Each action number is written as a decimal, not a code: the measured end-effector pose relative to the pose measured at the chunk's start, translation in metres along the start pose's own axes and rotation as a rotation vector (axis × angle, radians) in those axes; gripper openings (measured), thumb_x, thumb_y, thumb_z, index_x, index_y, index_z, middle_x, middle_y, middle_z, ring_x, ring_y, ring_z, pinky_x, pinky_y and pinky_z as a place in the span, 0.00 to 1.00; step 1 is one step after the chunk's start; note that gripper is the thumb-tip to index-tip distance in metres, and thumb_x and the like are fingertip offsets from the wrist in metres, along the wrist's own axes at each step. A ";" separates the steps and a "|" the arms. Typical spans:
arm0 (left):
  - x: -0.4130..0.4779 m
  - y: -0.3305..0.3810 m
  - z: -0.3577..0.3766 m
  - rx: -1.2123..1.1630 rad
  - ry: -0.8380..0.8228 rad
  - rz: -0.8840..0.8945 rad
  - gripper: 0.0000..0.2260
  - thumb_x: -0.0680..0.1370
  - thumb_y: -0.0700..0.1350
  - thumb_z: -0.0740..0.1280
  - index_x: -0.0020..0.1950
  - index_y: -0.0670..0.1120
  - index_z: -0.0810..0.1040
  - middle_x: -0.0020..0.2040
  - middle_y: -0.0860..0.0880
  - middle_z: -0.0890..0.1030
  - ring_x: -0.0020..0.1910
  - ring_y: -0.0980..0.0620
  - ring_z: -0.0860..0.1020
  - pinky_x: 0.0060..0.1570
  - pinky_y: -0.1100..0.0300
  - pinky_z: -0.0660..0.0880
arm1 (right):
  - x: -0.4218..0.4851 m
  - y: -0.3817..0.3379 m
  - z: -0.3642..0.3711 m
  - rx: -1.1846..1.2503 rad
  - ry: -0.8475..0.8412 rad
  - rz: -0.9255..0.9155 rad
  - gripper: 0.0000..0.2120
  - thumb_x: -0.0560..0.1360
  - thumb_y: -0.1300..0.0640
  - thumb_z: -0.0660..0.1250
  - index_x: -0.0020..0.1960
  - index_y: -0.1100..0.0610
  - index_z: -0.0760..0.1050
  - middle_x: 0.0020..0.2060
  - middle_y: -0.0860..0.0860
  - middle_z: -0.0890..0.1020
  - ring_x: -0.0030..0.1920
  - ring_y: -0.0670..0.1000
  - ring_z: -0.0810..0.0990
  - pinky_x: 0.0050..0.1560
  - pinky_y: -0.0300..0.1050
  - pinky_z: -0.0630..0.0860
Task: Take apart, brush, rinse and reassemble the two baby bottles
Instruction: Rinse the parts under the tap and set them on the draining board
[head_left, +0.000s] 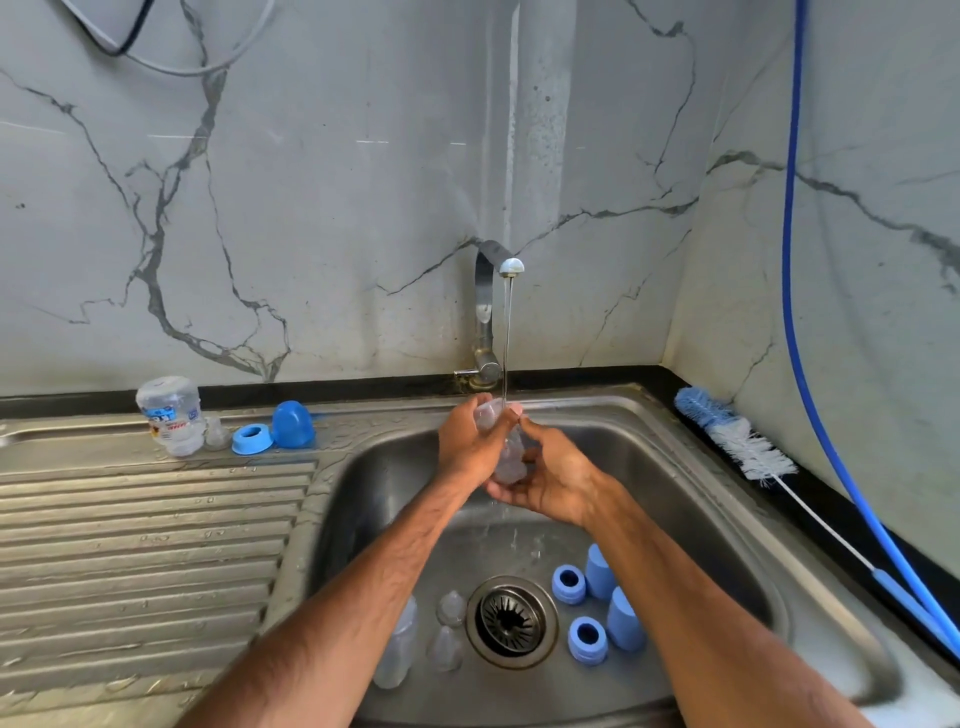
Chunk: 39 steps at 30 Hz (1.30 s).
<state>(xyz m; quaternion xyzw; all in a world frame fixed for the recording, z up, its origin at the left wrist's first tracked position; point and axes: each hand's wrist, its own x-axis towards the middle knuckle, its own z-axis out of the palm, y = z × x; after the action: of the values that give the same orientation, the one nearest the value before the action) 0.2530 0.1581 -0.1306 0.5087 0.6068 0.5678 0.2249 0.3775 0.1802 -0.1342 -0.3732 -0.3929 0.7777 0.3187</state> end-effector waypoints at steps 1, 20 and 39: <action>0.001 0.001 0.000 0.017 0.003 0.020 0.21 0.79 0.56 0.71 0.66 0.45 0.77 0.55 0.48 0.83 0.49 0.48 0.84 0.47 0.53 0.83 | 0.000 0.000 0.001 0.009 -0.027 0.001 0.23 0.84 0.45 0.63 0.63 0.65 0.77 0.51 0.63 0.83 0.42 0.57 0.85 0.38 0.48 0.83; 0.004 -0.008 -0.034 -0.140 -0.115 0.041 0.23 0.75 0.47 0.78 0.68 0.50 0.77 0.59 0.47 0.82 0.54 0.49 0.83 0.52 0.52 0.84 | 0.007 -0.016 -0.020 0.021 -0.111 -0.187 0.20 0.74 0.65 0.75 0.66 0.66 0.78 0.59 0.65 0.84 0.57 0.61 0.85 0.50 0.47 0.85; 0.007 -0.021 -0.025 -0.352 -0.038 -0.264 0.16 0.76 0.57 0.74 0.56 0.46 0.82 0.37 0.45 0.84 0.26 0.56 0.74 0.25 0.61 0.74 | 0.006 -0.011 -0.019 -0.310 -0.032 -0.269 0.19 0.75 0.59 0.76 0.64 0.63 0.80 0.55 0.62 0.86 0.52 0.59 0.87 0.49 0.48 0.85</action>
<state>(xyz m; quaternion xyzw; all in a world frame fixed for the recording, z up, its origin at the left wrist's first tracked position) 0.2216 0.1562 -0.1419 0.3883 0.5553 0.6210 0.3939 0.3926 0.1971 -0.1343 -0.3496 -0.5590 0.6643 0.3523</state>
